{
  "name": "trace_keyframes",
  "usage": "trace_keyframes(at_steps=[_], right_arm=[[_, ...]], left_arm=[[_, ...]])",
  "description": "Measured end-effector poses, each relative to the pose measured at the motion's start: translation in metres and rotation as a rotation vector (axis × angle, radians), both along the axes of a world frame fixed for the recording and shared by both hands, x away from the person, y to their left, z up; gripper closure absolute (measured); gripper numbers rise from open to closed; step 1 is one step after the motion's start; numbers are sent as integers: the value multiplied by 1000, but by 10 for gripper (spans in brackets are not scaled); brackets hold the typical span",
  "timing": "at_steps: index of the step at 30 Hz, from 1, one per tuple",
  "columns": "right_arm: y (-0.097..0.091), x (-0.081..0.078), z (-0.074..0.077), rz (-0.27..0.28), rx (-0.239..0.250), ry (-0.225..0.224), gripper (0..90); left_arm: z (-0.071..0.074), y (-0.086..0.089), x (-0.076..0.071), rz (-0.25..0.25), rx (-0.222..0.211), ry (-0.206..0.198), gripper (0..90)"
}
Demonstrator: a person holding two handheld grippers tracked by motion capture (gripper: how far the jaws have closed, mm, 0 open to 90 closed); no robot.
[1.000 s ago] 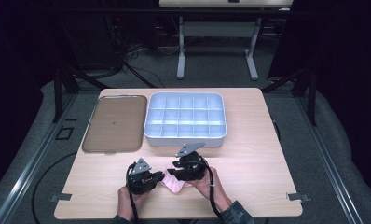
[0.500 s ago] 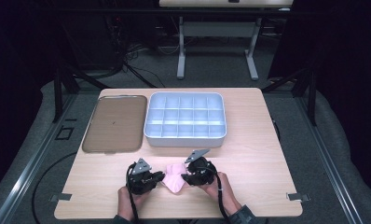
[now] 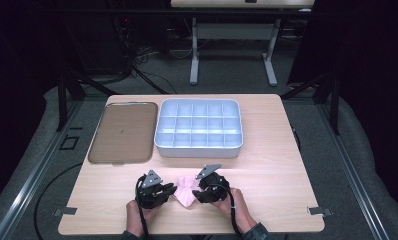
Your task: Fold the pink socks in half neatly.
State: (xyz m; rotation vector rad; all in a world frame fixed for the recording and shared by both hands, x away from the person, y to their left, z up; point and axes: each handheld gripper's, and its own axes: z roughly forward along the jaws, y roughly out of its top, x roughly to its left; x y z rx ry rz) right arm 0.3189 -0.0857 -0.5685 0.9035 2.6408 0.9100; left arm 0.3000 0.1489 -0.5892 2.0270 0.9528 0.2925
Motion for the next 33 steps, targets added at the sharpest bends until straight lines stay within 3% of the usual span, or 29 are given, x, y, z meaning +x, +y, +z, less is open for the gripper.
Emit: trace_keyframes(at_steps=[4, 6, 8, 12, 15, 17, 19, 22, 33], right_arm=[[-3, 0, -1, -12, 18, 10, 487], [-2, 1, -1, -11, 16, 10, 480], [-2, 1, -1, -10, 11, 9, 476], [-2, 2, -1, -8, 11, 13, 467], [-3, 2, -1, -9, 12, 15, 467], [-3, 2, -1, -5, 13, 9, 467], [-3, 2, -1, 1, 8, 8, 469], [-4, 3, -2, 3, 15, 11, 472], [-8, 3, -3, 13, 33, 12, 475]], left_arm=[[2, 7, -3, 33, -53, -21, 740], [3, 13, -3, 52, -111, -1, 738], [6, 15, -5, 56, -137, 6, 738], [15, 5, -10, 16, -113, -5, 726], [16, -8, -9, -31, -46, 28, 683], [12, -12, -8, -30, 2, 50, 686], [8, -13, -8, -31, 9, 66, 732], [8, -12, -10, -34, 20, 51, 858], [16, -5, -8, -24, 46, 25, 876]])
